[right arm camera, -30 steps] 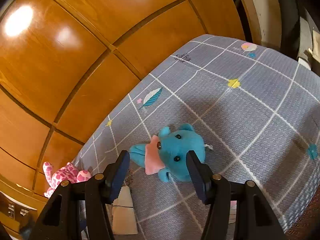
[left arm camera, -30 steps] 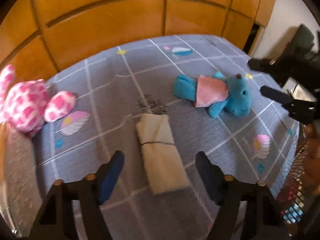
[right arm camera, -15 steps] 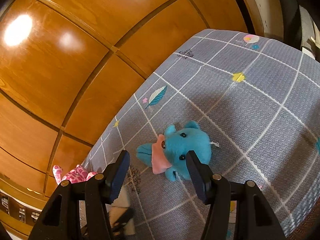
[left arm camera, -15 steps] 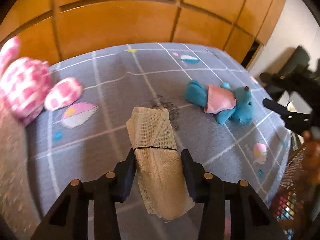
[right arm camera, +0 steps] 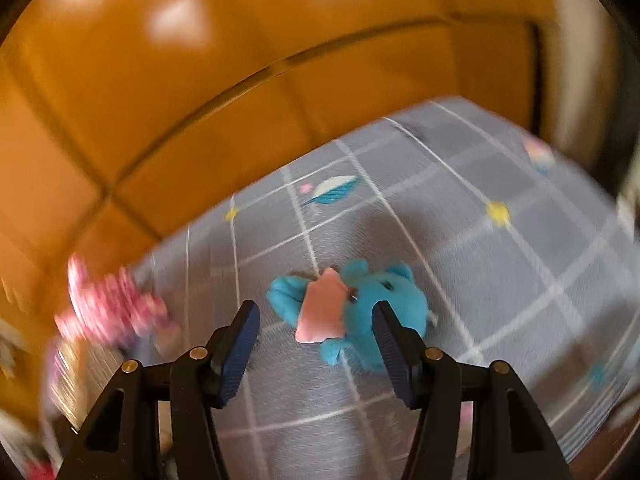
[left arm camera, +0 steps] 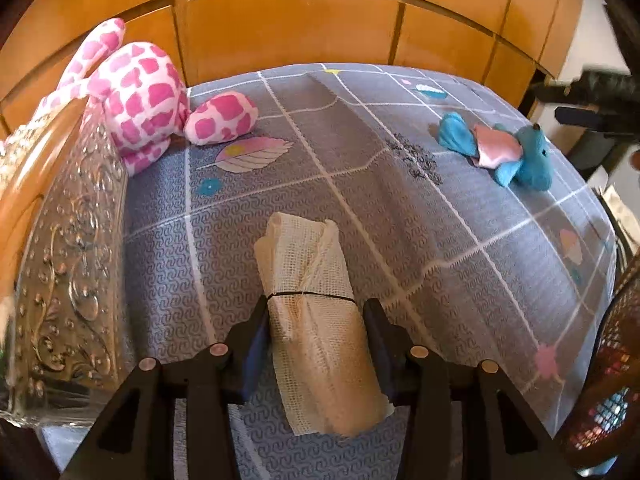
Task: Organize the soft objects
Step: 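Grasp the mesh-wrapped beige roll with left tool while right tool reaches blue bear, then lift the beige roll with left tool while right tool grasps the blue bear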
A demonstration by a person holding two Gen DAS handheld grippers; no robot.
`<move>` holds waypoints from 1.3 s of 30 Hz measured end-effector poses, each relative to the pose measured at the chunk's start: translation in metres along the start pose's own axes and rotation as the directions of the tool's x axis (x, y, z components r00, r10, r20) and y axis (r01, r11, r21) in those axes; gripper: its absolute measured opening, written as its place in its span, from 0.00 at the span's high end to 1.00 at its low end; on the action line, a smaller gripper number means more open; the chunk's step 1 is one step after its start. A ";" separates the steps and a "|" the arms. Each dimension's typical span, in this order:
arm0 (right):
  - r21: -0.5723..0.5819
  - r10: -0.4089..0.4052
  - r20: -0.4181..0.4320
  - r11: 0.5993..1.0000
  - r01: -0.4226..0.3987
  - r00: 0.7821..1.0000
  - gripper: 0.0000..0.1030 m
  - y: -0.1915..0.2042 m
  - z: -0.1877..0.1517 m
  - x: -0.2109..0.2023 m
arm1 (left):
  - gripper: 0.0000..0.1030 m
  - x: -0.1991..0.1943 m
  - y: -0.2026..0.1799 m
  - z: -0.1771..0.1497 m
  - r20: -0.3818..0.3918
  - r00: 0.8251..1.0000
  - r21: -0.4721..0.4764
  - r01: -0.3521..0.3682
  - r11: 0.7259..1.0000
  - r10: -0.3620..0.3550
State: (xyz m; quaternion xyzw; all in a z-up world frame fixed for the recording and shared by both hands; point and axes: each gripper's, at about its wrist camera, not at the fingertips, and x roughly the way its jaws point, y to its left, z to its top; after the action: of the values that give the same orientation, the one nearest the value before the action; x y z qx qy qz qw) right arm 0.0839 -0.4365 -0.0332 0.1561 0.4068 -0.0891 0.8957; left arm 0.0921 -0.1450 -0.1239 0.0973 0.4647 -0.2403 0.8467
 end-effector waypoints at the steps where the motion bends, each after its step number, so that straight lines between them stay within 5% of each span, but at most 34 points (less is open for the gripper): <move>1: -0.117 -0.047 -0.040 0.992 0.042 0.998 0.41 0.012 0.005 0.008 | 0.54 0.001 -0.001 -0.001 0.003 1.000 0.006 -0.004 1.000 0.003; 6: -0.435 -0.246 -0.193 0.889 0.142 0.950 0.41 0.033 0.004 0.058 | 0.53 0.004 0.001 -0.001 0.004 1.000 -0.008 0.001 1.000 -0.001; 11: -0.528 -0.376 -0.226 0.823 0.212 0.899 0.33 0.023 0.000 0.094 | 0.53 0.000 0.004 -0.005 0.014 1.000 -0.014 0.002 1.000 -0.001; 18: -0.538 -0.393 -0.183 0.807 0.243 0.901 0.36 0.015 -0.012 0.100 | 0.53 -0.003 0.004 -0.007 0.016 1.000 -0.025 0.001 1.000 -0.001; 23: -0.515 -0.393 -0.165 0.817 0.260 0.905 0.60 0.015 -0.012 0.085 | 0.54 -0.004 0.004 -0.006 0.018 1.000 -0.026 0.000 1.000 0.000; 27: -0.471 -0.337 -0.107 0.846 0.251 0.935 0.61 0.033 -0.008 0.055 | 0.56 -0.004 0.003 -0.006 0.022 1.000 -0.030 -0.005 1.000 0.005; 31: -0.384 -0.167 -0.129 0.917 0.106 0.977 0.60 0.066 -0.018 0.030 | 0.58 -0.006 0.002 -0.006 0.019 1.000 -0.031 -0.017 0.999 0.017; 37: -0.377 -0.132 -0.253 0.926 0.028 0.958 0.54 0.097 -0.059 0.068 | 0.61 -0.013 0.000 -0.006 0.001 0.999 -0.017 -0.043 0.999 0.043; 39: -0.409 -0.162 -0.214 0.910 0.062 0.963 0.52 0.103 -0.063 0.069 | 0.61 -0.018 -0.001 -0.008 0.001 0.999 -0.019 -0.037 0.999 0.037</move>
State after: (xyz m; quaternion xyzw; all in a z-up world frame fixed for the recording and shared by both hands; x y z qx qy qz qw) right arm 0.1145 -0.3206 -0.1031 -0.0435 0.5314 -0.0360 0.8452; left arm 0.0778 -0.1371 -0.1135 0.0975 0.4643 -0.2202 0.8523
